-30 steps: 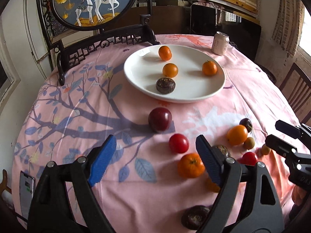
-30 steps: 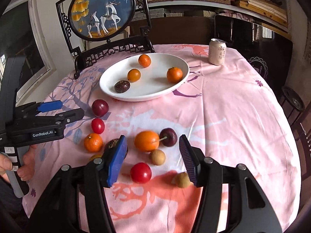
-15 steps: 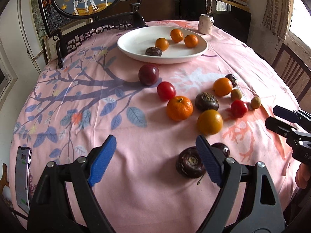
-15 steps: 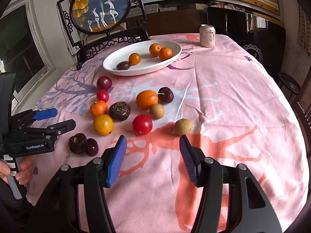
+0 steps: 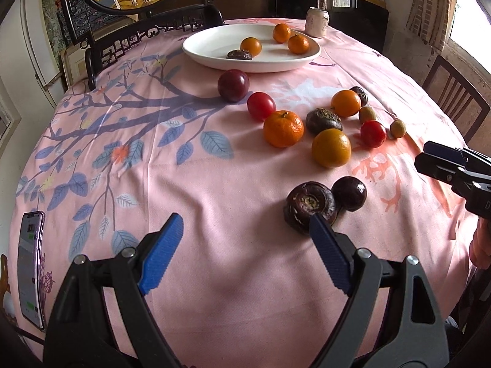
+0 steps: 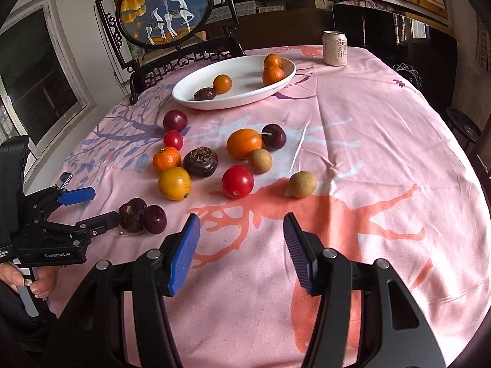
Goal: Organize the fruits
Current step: 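Move the left gripper to another dark brown fruit and close on it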
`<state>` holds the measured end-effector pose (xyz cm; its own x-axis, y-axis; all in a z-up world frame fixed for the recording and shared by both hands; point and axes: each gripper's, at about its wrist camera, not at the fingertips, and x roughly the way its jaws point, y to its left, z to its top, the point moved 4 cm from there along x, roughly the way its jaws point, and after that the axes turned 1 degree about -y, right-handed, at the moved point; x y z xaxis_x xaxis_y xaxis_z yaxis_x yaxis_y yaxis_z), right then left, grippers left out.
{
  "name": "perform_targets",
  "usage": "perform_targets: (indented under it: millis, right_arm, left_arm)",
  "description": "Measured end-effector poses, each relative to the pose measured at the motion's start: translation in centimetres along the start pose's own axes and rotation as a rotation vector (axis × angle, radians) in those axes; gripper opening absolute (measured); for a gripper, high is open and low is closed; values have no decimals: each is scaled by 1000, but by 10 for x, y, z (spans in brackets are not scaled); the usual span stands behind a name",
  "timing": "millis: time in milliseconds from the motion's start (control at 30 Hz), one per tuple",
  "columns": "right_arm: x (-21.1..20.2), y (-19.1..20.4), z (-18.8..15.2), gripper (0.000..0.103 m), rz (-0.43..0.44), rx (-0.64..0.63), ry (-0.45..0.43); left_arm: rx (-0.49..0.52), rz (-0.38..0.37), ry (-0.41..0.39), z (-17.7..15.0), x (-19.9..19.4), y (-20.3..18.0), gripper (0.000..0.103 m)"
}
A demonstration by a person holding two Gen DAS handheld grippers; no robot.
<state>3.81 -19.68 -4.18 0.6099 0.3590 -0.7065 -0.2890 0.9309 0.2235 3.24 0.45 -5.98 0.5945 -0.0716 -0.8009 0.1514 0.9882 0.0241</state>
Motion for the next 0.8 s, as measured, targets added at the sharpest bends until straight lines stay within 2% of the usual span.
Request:
perform_targets:
  millis: [400,667,700,767,800]
  right_arm:
    - [6,11,0,57,34,-31,21]
    - [9,13,-2,57,44,-35,37]
    - [9,13,-2,57,45,-35,38]
    - [9,14,-2,57,51,-41,42]
    - [10,15,-3,57,53,-46,47]
  left_arm:
    - [77,-22,17,-9,5,-11,87]
    - [99,-50,40,-2,18,-25,87]
    - [102,-60,41,-2,19,-28,85]
    - [121,-84,32,-1,20,-35,71]
    - [135,-93,18,0,19,-39,61]
